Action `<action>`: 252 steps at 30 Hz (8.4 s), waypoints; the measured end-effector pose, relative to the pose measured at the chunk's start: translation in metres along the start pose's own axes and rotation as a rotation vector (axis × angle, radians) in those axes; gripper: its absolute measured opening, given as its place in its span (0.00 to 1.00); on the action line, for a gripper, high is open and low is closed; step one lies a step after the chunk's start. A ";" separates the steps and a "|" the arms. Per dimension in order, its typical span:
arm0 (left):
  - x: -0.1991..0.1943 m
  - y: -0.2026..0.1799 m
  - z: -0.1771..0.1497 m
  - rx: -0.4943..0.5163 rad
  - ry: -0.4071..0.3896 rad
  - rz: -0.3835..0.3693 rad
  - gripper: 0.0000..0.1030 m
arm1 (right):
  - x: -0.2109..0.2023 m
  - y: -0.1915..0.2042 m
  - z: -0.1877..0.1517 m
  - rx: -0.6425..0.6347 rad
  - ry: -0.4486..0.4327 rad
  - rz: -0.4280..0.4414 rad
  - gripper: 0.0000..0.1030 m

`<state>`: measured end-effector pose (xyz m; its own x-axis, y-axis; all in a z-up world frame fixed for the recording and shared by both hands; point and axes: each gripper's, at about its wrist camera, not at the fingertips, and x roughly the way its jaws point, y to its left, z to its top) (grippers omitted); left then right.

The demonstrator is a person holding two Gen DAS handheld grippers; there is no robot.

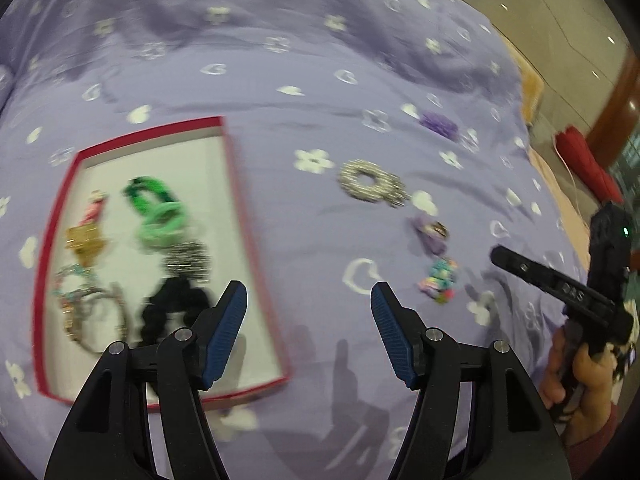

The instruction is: Organize jewelry

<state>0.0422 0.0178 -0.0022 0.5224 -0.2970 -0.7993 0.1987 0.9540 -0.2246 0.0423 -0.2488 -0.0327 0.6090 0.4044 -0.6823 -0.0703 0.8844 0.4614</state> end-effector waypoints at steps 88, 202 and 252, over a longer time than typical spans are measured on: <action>-0.023 0.053 -0.001 -0.074 -0.102 -0.094 0.08 | 0.075 0.110 0.010 -0.321 0.108 0.022 0.11; -0.041 0.195 -0.022 -0.313 -0.113 0.155 0.75 | 0.128 0.228 -0.005 -0.379 0.164 0.225 0.59; -0.138 0.118 -0.087 -0.150 -0.332 0.433 1.00 | -0.004 0.229 -0.053 -0.570 -0.069 0.193 1.00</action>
<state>-0.0783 0.1753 0.0328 0.7679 0.1487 -0.6230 -0.1993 0.9799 -0.0118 -0.0182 -0.0354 0.0459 0.5920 0.5704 -0.5693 -0.5849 0.7901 0.1833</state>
